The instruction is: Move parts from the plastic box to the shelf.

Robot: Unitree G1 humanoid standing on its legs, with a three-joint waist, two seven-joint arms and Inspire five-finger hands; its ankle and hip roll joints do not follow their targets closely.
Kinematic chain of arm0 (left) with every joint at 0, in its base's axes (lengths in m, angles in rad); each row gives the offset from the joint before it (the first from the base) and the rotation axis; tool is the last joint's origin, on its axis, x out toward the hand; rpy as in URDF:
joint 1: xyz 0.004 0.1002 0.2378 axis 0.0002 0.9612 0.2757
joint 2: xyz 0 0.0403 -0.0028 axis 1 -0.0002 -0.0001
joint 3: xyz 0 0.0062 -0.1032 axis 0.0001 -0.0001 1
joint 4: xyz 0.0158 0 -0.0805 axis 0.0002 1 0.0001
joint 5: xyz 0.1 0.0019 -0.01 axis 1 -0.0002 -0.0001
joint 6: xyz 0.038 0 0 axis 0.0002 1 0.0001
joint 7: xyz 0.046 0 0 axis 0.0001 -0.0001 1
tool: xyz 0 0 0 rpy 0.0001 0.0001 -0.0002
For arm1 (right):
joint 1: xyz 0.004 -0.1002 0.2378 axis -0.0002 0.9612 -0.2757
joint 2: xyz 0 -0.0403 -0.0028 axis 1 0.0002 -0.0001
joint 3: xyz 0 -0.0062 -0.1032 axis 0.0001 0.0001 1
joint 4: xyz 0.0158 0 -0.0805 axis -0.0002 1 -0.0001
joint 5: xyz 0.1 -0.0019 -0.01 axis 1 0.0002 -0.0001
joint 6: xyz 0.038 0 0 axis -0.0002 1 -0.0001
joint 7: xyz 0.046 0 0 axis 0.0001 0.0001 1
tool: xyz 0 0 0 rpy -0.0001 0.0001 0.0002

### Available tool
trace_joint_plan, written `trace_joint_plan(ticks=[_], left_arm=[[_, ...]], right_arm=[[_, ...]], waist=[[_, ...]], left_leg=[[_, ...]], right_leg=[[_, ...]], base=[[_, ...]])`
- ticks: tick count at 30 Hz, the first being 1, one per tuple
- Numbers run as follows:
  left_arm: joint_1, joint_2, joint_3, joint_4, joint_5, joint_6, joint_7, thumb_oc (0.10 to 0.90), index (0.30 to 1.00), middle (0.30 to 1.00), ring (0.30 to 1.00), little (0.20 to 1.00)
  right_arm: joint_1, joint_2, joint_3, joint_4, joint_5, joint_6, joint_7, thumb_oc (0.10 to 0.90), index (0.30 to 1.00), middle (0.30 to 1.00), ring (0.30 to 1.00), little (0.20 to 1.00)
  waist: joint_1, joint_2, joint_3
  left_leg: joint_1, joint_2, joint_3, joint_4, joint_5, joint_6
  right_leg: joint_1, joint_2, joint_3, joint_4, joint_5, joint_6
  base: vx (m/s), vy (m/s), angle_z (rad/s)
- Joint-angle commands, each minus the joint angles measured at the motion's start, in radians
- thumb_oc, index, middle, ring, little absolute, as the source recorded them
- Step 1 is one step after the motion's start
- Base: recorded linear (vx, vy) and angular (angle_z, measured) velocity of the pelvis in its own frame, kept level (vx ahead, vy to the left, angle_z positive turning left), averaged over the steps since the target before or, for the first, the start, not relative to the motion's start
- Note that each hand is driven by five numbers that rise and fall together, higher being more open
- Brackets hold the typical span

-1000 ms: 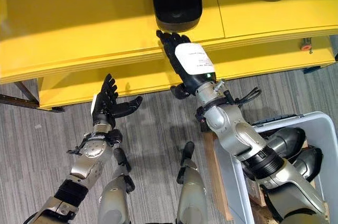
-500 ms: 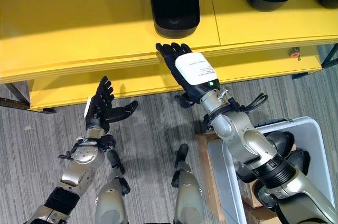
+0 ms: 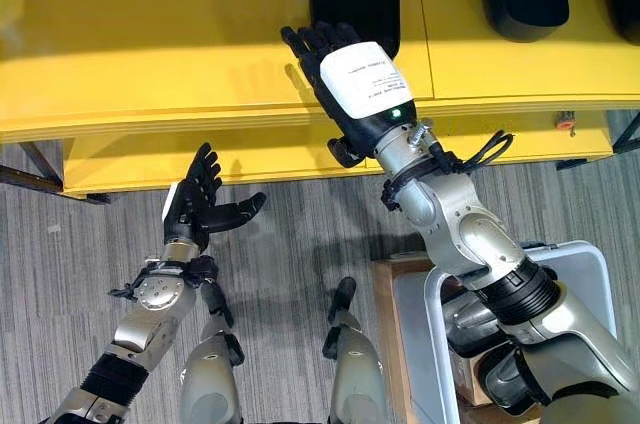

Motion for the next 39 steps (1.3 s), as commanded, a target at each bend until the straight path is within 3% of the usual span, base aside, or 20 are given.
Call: trace_joint_plan(ticks=[1,7,12,17,23,34,39], left_arm=[[-0.056,0.043,0.012,-0.129,0.054,-0.082,-0.024,0.900,1.000,1.000,1.000,1.000],[-0.062,0.040,0.018,-0.131,0.057,-0.063,-0.022,0.900,1.000,1.000,1.000,1.000],[-0.060,0.039,0.023,-0.129,0.050,-0.063,-0.018,0.900,1.000,1.000,1.000,1.000],[-0.051,0.040,0.023,-0.138,0.044,-0.068,-0.021,0.900,1.000,1.000,1.000,1.000],[-0.033,0.045,0.026,-0.146,0.038,-0.083,-0.030,0.900,1.000,1.000,1.000,1.000],[0.001,0.073,0.040,-0.161,0.026,-0.095,-0.053,0.900,1.000,1.000,1.000,1.000],[-0.007,0.079,0.037,-0.161,0.023,-0.087,-0.056,0.900,1.000,1.000,1.000,1.000]], right_arm=[[-0.166,-0.030,-0.020,-0.018,-0.054,0.016,-0.047,0.900,1.000,1.000,1.000,1.000],[-0.145,-0.033,-0.035,-0.030,-0.049,-0.036,-0.050,0.900,1.000,1.000,1.000,1.000],[-0.109,-0.041,-0.053,-0.114,-0.058,-0.147,-0.039,0.900,1.000,1.000,1.000,1.000],[-0.073,-0.057,-0.078,-0.186,-0.088,-0.193,-0.054,0.900,1.000,1.000,1.000,1.000],[-0.064,-0.066,-0.074,-0.185,-0.093,-0.181,-0.030,0.900,1.000,1.000,1.000,1.000],[0.012,-0.074,-0.057,-0.119,-0.016,-0.035,0.050,0.900,1.000,1.000,1.000,1.000],[0.046,-0.052,-0.055,-0.057,-0.034,-0.004,0.017,0.900,1.000,1.000,1.000,1.000]], waist=[[0.009,-0.043,-0.024],[0.004,-0.046,-0.023],[-0.006,-0.045,-0.023],[-0.014,-0.040,-0.019],[-0.014,-0.034,-0.016],[-0.012,-0.040,-0.015],[-0.014,-0.047,-0.015]], left_leg=[[0.006,0.029,-0.007,0.052,-0.068,-0.053],[0.002,0.029,-0.007,0.055,-0.069,-0.053],[0.003,0.029,-0.002,0.055,-0.071,-0.053],[0.003,0.027,0.002,0.055,-0.073,-0.054],[0.003,0.024,0.001,0.052,-0.074,-0.053],[-0.001,0.027,0.002,0.051,-0.071,-0.052],[-0.002,0.029,0.005,0.051,-0.069,-0.053]], right_leg=[[0.048,0.031,-0.034,0.044,-0.128,0.006],[0.042,0.030,-0.033,0.048,-0.128,0.008],[0.037,0.029,-0.028,0.048,-0.125,0.011],[0.032,0.028,-0.023,0.046,-0.122,0.014],[0.032,0.025,-0.023,0.043,-0.124,0.013],[0.029,0.024,-0.029,0.044,-0.122,0.012],[0.029,0.027,-0.029,0.041,-0.120,0.011]], base=[[0.01,-0.015,0.09],[0.00,-0.001,0.01],[0.00,0.000,0.00],[0.00,0.000,0.00],[0.00,0.000,0.00],[0.00,-0.003,0.00],[0.00,0.000,0.00]])
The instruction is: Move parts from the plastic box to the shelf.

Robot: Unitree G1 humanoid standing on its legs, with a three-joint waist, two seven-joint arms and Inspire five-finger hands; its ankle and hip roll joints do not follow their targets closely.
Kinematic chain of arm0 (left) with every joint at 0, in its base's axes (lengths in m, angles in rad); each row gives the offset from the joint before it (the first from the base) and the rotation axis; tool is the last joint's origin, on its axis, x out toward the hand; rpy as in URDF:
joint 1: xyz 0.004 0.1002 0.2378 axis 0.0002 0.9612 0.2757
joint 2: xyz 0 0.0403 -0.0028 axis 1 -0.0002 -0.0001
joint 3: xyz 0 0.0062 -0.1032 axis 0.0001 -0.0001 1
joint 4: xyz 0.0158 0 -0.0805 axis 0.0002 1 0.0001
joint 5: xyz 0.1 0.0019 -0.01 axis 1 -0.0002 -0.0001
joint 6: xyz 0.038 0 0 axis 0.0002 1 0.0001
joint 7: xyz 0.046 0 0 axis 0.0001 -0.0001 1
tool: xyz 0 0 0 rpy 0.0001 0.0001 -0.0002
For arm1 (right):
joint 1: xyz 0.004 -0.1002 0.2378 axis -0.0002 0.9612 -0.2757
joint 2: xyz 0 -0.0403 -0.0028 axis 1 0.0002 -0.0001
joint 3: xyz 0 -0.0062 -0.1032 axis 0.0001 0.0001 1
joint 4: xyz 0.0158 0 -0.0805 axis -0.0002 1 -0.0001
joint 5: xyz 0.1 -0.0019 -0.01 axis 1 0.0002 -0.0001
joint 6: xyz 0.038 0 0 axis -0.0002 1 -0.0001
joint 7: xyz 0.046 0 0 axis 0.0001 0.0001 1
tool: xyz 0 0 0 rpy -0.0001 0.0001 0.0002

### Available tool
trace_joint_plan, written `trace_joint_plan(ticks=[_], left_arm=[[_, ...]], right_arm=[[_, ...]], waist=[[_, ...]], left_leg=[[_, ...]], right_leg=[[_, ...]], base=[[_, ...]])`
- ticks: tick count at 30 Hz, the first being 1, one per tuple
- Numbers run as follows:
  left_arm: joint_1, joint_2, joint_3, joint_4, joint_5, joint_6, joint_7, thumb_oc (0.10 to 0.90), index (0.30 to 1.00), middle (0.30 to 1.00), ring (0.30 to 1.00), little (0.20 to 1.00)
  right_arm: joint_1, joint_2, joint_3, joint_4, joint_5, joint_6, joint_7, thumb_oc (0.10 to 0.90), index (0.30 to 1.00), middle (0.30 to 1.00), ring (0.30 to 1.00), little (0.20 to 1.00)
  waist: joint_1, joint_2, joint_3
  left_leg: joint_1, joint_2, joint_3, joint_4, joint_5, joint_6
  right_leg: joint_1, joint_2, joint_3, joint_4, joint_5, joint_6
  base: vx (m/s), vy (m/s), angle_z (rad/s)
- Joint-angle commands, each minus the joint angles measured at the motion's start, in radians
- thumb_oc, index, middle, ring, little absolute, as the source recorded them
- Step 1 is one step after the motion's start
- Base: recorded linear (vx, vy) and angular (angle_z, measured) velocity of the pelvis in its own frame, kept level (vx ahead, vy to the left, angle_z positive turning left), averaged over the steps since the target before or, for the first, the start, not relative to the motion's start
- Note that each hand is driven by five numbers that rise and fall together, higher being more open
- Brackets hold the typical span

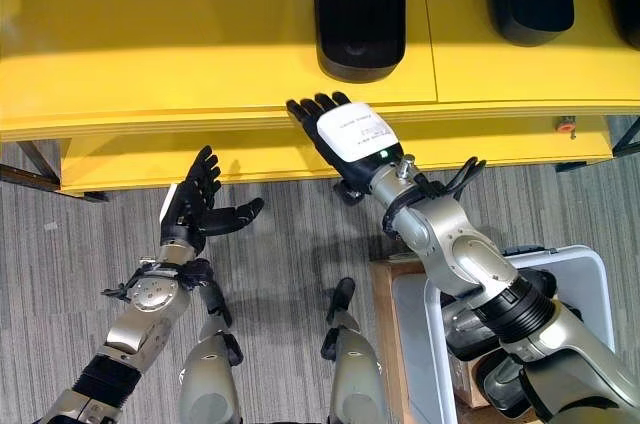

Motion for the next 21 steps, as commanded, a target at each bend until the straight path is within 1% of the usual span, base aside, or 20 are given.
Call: trace_joint_plan(ticks=[1,7,11,14,20,21], left_arm=[[-0.025,0.038,0.034,-0.147,0.024,-0.097,-0.032,0.900,1.000,1.000,1.000,1.000],[-0.039,0.042,0.032,-0.140,0.029,-0.085,-0.030,0.900,1.000,1.000,1.000,1.000],[-0.064,0.041,0.033,-0.126,0.026,-0.070,-0.034,0.900,1.000,1.000,1.000,1.000],[-0.086,0.037,0.030,-0.115,0.028,-0.061,-0.032,0.900,1.000,1.000,1.000,1.000],[-0.117,0.028,0.028,-0.093,0.028,-0.044,-0.033,0.900,1.000,1.000,1.000,1.000],[-0.124,0.024,0.028,-0.092,0.030,-0.040,-0.031,0.900,1.000,1.000,1.000,1.000]], right_arm=[[-0.102,-0.041,-0.060,-0.020,-0.001,0.004,-0.081,0.900,1.000,1.000,1.000,1.000],[-0.116,-0.029,-0.058,0.047,-0.017,0.013,-0.127,0.900,1.000,1.000,1.000,1.000],[-0.145,-0.017,-0.060,0.096,-0.028,0.001,-0.167,0.900,1.000,1.000,1.000,1.000],[-0.183,-0.007,-0.059,0.122,-0.047,0.008,-0.189,0.900,1.000,1.000,1.000,1.000],[-0.234,0.007,-0.064,0.146,-0.073,0.033,-0.184,0.900,1.000,1.000,1.000,1.000],[-0.245,0.011,-0.064,0.154,-0.082,0.045,-0.180,0.900,1.000,1.000,1.000,1.000]], waist=[[-0.010,-0.044,-0.016],[-0.006,-0.048,-0.016],[-0.005,-0.049,-0.021],[-0.002,-0.049,-0.024],[-0.002,-0.047,-0.028],[-0.001,-0.047,-0.029]], left_leg=[[0.003,0.030,0.003,0.051,-0.060,-0.046],[0.009,0.032,0.003,0.047,-0.057,-0.047],[0.007,0.035,0.002,0.049,-0.056,-0.048],[0.006,0.037,0.001,0.051,-0.056,-0.049],[0.006,0.038,0.000,0.052,-0.056,-0.051],[0.007,0.037,0.000,0.050,-0.056,-0.051]], right_leg=[[0.026,0.025,-0.026,0.061,-0.119,0.010],[0.032,0.027,-0.029,0.058,-0.117,0.010],[0.034,0.030,-0.030,0.056,-0.116,0.009],[0.035,0.030,-0.030,0.056,-0.116,0.009],[0.035,0.031,-0.030,0.055,-0.116,0.009],[0.037,0.031,-0.031,0.054,-0.117,0.009]], base=[[0.00,0.000,0.00],[0.00,0.000,0.00],[0.00,0.000,0.00],[0.00,0.000,0.00],[0.00,0.000,0.00],[0.00,0.000,0.00]])
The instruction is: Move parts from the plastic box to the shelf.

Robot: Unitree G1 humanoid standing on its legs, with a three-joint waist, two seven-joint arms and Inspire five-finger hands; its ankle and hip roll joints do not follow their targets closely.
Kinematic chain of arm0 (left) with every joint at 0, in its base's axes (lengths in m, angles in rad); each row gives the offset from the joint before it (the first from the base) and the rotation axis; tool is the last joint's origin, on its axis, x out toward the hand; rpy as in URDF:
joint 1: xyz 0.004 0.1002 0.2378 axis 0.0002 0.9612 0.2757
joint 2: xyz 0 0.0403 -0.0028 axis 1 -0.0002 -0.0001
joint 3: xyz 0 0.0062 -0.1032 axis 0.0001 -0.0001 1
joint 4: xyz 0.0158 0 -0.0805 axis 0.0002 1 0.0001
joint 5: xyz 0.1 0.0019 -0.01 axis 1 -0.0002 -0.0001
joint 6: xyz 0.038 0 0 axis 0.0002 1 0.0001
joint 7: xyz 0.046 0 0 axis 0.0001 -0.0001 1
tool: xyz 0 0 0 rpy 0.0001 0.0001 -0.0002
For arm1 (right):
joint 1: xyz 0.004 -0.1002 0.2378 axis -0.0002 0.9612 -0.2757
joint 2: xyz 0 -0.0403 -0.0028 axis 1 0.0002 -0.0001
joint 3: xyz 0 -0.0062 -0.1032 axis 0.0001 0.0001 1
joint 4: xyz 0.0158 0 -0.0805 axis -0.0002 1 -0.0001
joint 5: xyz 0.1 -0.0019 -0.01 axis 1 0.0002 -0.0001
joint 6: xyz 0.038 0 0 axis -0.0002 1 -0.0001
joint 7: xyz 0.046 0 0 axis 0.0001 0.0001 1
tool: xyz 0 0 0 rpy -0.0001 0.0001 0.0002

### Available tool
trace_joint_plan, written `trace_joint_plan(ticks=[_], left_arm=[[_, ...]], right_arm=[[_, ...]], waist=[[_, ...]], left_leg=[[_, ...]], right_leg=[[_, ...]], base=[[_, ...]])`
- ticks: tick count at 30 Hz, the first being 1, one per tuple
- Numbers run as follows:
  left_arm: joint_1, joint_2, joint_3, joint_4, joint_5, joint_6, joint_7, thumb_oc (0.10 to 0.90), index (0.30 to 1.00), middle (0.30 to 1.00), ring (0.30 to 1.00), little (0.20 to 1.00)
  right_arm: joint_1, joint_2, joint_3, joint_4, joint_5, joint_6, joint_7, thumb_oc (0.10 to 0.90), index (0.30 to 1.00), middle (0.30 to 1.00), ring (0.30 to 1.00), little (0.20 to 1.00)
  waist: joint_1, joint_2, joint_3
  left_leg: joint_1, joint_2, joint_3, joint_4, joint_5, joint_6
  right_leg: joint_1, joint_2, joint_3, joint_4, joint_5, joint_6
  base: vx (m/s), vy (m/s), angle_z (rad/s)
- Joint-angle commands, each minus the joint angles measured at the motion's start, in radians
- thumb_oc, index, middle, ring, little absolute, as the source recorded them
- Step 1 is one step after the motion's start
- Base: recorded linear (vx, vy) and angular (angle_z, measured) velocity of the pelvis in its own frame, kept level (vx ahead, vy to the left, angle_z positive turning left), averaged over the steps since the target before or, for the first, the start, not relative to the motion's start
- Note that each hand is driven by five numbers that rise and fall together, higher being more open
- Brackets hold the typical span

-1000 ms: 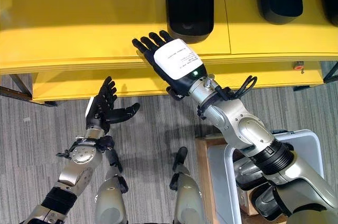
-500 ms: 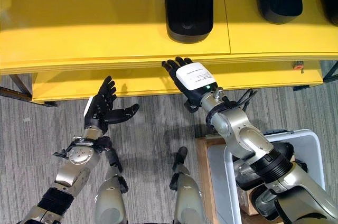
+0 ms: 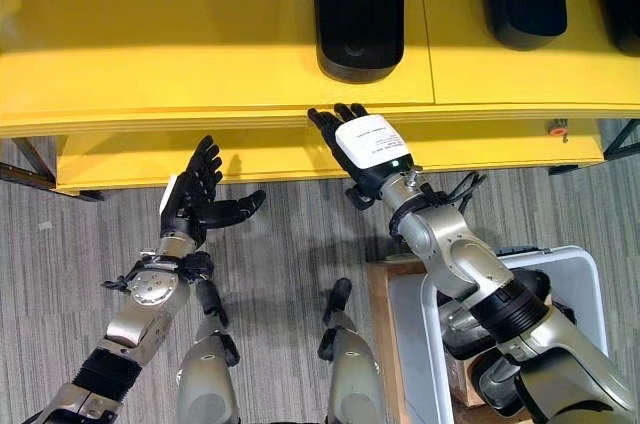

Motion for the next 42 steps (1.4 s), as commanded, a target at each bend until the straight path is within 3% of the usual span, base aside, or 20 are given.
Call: trace_joint_plan(ticks=[1,9,15,22,33,42], left_arm=[[-0.081,0.025,0.028,-0.090,0.030,-0.061,-0.027,0.900,1.000,1.000,1.000,1.000],[-0.101,0.019,0.034,-0.086,0.032,-0.052,-0.025,0.900,1.000,1.000,1.000,1.000],[-0.112,0.007,0.040,-0.093,0.036,-0.034,-0.010,0.900,1.000,1.000,1.000,1.000],[-0.115,0.010,0.042,-0.098,0.036,-0.027,-0.013,0.900,1.000,1.000,1.000,1.000],[-0.146,0.018,0.042,-0.081,0.021,-0.016,-0.016,0.900,1.000,1.000,1.000,1.000],[-0.166,0.021,0.044,-0.073,0.020,0.001,-0.023,0.900,1.000,1.000,1.000,1.000]], right_arm=[[-0.209,-0.024,-0.068,0.041,-0.072,0.076,-0.068,0.900,1.000,1.000,1.000,1.000],[-0.240,-0.014,-0.091,0.031,-0.036,0.068,-0.108,0.900,1.000,1.000,1.000,1.000],[-0.191,-0.020,-0.145,-0.079,-0.066,0.104,-0.024,0.900,1.000,1.000,1.000,1.000],[-0.189,-0.012,-0.129,-0.004,-0.077,0.140,-0.020,0.900,1.000,1.000,1.000,1.000],[-0.215,-0.001,-0.100,0.085,-0.085,0.151,-0.002,0.900,1.000,1.000,1.000,1.000],[-0.218,0.002,-0.103,0.104,-0.089,0.135,-0.054,0.900,1.000,1.000,1.000,1.000]], waist=[[0.001,-0.026,-0.028],[-0.003,-0.023,-0.029],[-0.022,-0.025,-0.029],[-0.018,-0.023,-0.024],[-0.017,-0.027,-0.023],[-0.018,-0.034,-0.027]], left_leg=[[0.005,0.036,0.002,0.048,-0.057,-0.048],[0.002,0.037,0.004,0.050,-0.057,-0.049],[0.005,0.036,0.012,0.050,-0.062,-0.049],[0.001,0.037,0.011,0.053,-0.060,-0.048],[0.000,0.040,0.015,0.051,-0.054,-0.051],[0.001,0.043,0.018,0.047,-0.052,-0.053]], right_leg=[[0.033,0.030,-0.031,0.055,-0.122,0.010],[0.025,0.026,-0.029,0.062,-0.122,0.012],[0.018,0.027,-0.017,0.063,-0.122,0.015],[0.017,0.023,-0.021,0.066,-0.123,0.012],[0.014,0.022,-0.025,0.064,-0.118,0.013],[0.015,0.024,-0.026,0.060,-0.116,0.013]], base=[[0.00,0.000,0.00],[0.00,0.000,0.00],[0.00,0.000,0.00],[0.00,0.000,0.00],[0.00,0.000,0.00],[0.00,0.000,0.00]])
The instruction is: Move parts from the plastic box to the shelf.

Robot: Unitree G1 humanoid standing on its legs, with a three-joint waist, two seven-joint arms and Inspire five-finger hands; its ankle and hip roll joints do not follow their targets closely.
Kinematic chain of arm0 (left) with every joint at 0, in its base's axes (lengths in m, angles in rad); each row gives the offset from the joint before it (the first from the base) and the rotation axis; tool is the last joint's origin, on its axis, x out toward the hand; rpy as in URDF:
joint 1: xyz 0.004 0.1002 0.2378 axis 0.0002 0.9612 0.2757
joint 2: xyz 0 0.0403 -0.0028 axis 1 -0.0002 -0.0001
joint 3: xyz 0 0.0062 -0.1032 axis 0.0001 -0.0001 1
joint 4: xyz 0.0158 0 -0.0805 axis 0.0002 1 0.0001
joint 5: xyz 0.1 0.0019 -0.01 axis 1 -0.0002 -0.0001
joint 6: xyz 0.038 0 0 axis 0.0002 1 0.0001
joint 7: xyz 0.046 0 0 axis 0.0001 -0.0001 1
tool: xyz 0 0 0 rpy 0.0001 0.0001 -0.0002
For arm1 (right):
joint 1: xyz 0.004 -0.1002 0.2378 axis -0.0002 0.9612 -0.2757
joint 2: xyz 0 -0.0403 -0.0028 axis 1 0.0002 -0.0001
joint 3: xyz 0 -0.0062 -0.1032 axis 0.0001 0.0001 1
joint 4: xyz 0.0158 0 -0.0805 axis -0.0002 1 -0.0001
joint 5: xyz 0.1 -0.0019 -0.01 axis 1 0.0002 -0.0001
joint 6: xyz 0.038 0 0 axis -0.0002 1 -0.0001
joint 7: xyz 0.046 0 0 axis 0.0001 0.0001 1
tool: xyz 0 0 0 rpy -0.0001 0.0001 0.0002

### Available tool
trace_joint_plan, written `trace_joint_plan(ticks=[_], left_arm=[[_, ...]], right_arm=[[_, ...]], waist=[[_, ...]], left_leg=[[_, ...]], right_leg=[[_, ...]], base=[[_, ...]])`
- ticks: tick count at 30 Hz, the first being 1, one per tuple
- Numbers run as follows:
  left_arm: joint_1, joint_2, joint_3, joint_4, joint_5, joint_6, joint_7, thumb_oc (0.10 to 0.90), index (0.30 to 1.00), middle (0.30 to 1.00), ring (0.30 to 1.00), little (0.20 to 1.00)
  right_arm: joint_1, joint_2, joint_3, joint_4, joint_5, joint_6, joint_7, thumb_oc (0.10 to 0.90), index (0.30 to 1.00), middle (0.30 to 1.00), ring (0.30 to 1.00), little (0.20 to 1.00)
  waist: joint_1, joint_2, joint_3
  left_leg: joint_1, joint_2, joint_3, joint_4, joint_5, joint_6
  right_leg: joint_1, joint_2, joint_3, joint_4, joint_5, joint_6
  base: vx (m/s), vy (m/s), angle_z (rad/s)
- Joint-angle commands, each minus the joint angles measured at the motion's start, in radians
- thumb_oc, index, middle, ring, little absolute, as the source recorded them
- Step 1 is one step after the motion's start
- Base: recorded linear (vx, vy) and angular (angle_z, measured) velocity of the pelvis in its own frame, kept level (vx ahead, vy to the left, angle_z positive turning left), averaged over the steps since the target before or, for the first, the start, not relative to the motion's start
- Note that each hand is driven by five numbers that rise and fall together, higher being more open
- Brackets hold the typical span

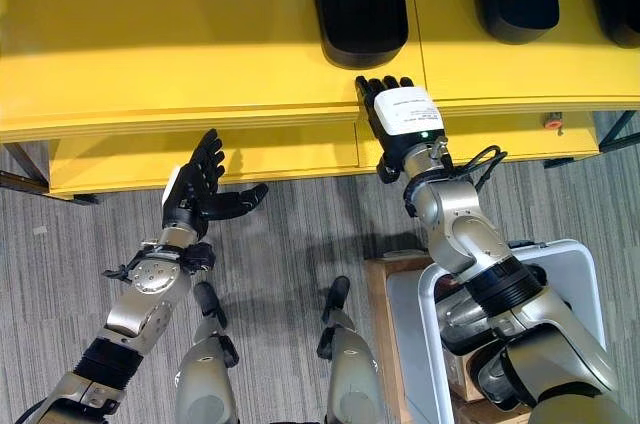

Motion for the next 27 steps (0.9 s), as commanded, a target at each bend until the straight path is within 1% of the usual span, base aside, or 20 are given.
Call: trace_joint_plan(ticks=[1,11,17,24,27], left_arm=[[-0.124,0.023,0.025,-0.072,0.020,-0.063,-0.017,0.900,1.000,1.000,1.000,1.000],[-0.159,0.022,0.022,-0.045,0.010,-0.046,-0.028,0.900,1.000,1.000,1.000,1.000],[-0.180,0.020,0.017,-0.036,0.007,-0.033,-0.026,0.900,1.000,1.000,1.000,1.000],[-0.200,0.011,0.007,-0.013,0.015,-0.028,-0.036,0.900,1.000,1.000,1.000,1.000],[-0.208,0.011,0.003,-0.004,0.011,-0.035,-0.026,0.900,1.000,1.000,1.000,1.000]], right_arm=[[-0.149,-0.033,-0.047,-0.042,-0.056,-0.003,-0.086,0.900,1.000,1.000,1.000,1.000],[-0.228,-0.012,-0.023,0.028,-0.064,-0.001,-0.101,0.900,1.000,1.000,1.000,1.000],[-0.271,-0.009,-0.007,0.055,-0.062,0.010,-0.085,0.900,1.000,1.000,1.000,1.000],[-0.314,-0.002,0.013,0.097,-0.046,0.039,-0.087,0.900,1.000,1.000,1.000,1.000],[-0.338,0.000,0.024,0.125,-0.043,0.033,-0.089,0.900,1.000,1.000,1.000,1.000]], waist=[[0.003,-0.033,-0.027],[0.011,-0.031,-0.030],[0.016,-0.031,-0.031],[0.021,-0.033,-0.033],[0.023,-0.032,-0.033]], left_leg=[[0.001,0.043,0.013,0.049,-0.051,-0.053],[0.003,0.044,0.009,0.049,-0.050,-0.054],[0.000,0.045,0.008,0.052,-0.049,-0.055],[-0.002,0.046,0.007,0.053,-0.048,-0.058],[-0.004,0.046,0.005,0.055,-0.048,-0.058]], right_leg=[[0.018,0.024,-0.029,0.065,-0.117,0.013],[0.022,0.024,-0.033,0.064,-0.117,0.012],[0.021,0.022,-0.037,0.067,-0.117,0.012],[0.019,0.022,-0.039,0.071,-0.117,0.012],[0.018,0.021,-0.040,0.073,-0.118,0.011]], base=[[0.00,0.000,0.00],[0.00,0.000,0.00],[0.00,0.000,0.00],[0.00,0.000,0.00],[0.00,0.000,0.00]])
